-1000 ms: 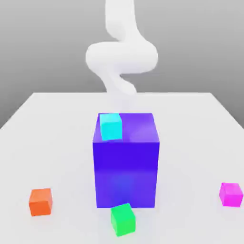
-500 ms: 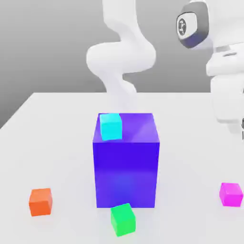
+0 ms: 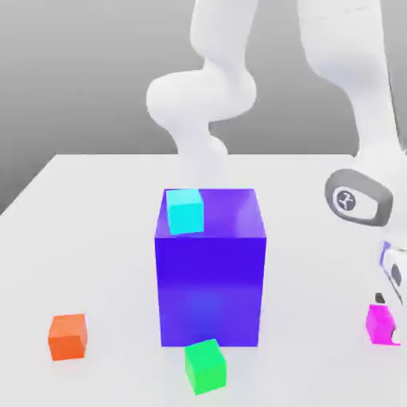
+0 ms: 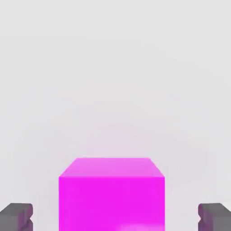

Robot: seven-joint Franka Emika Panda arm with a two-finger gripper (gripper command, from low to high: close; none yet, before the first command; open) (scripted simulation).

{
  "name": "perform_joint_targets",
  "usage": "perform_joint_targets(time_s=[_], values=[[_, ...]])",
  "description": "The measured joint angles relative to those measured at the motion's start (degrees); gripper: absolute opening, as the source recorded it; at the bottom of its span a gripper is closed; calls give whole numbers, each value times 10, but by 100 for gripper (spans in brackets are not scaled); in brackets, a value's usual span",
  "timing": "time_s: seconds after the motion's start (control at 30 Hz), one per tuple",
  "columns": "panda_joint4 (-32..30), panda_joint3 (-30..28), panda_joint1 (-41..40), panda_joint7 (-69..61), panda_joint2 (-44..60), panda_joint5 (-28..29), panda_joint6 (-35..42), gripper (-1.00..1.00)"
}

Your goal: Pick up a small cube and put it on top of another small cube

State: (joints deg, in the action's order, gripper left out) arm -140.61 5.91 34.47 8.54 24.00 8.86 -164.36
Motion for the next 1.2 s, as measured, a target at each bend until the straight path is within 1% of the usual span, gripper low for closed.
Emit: perform_joint_targets(time_s=[0.17,0.33,0.57,0.8,1.0,1.2], values=[[1,-1,1,2,3,2,-2,-100],[-18,23,-17,-27,-84,-32,66,-100],[-23,66,-85,-210,-145,-140,97,-100],[-24,76,-132,-390,-199,-228,123,-100],[-26,68,-158,-522,-243,-271,143,-100],[-30,50,-174,-634,-282,-286,157,-100]])
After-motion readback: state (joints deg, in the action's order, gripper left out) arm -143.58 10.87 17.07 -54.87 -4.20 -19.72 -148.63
